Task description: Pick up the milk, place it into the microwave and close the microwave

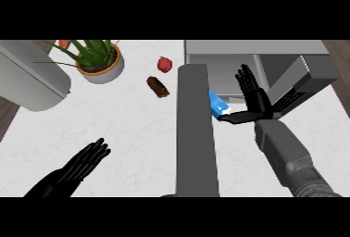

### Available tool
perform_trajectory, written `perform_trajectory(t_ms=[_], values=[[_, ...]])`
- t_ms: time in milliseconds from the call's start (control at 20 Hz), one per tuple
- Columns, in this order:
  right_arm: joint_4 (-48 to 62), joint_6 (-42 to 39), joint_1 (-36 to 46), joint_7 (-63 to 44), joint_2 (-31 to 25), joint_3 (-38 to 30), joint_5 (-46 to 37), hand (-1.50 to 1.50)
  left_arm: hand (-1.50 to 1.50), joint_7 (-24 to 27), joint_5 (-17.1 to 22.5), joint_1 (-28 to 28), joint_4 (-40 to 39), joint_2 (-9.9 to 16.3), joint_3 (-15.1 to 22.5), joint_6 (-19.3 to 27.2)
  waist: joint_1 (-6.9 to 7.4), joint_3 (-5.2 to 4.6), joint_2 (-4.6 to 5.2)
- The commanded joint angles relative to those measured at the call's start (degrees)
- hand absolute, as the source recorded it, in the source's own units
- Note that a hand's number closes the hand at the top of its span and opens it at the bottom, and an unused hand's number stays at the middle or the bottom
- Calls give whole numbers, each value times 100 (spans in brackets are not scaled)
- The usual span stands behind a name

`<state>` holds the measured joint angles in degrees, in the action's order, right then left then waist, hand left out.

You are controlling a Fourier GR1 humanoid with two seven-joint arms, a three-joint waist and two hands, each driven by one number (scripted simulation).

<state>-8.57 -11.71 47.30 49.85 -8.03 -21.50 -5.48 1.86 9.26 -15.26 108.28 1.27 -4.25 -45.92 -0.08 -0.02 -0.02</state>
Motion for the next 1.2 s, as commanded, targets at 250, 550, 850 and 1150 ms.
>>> perform_trajectory(t_ms=[250,550,850,1150], values=[[-705,123,-1675,443,275,466,-175,-150,150,761,-1073,199,-662,-125,797,569,-164,-12,-67],[-1504,-206,-2919,697,-76,610,-126,-150,150,565,-1534,746,-1061,-126,1150,1156,-303,-20,-90],[-2692,-843,-3951,566,-532,591,244,-150,150,1124,-2227,1779,-2251,-24,1065,1113,-361,-26,-51],[-4393,-1075,-5253,206,-447,805,640,-150,150,1562,-2422,2210,-3117,-126,1983,2051,-318,-29,-31]])
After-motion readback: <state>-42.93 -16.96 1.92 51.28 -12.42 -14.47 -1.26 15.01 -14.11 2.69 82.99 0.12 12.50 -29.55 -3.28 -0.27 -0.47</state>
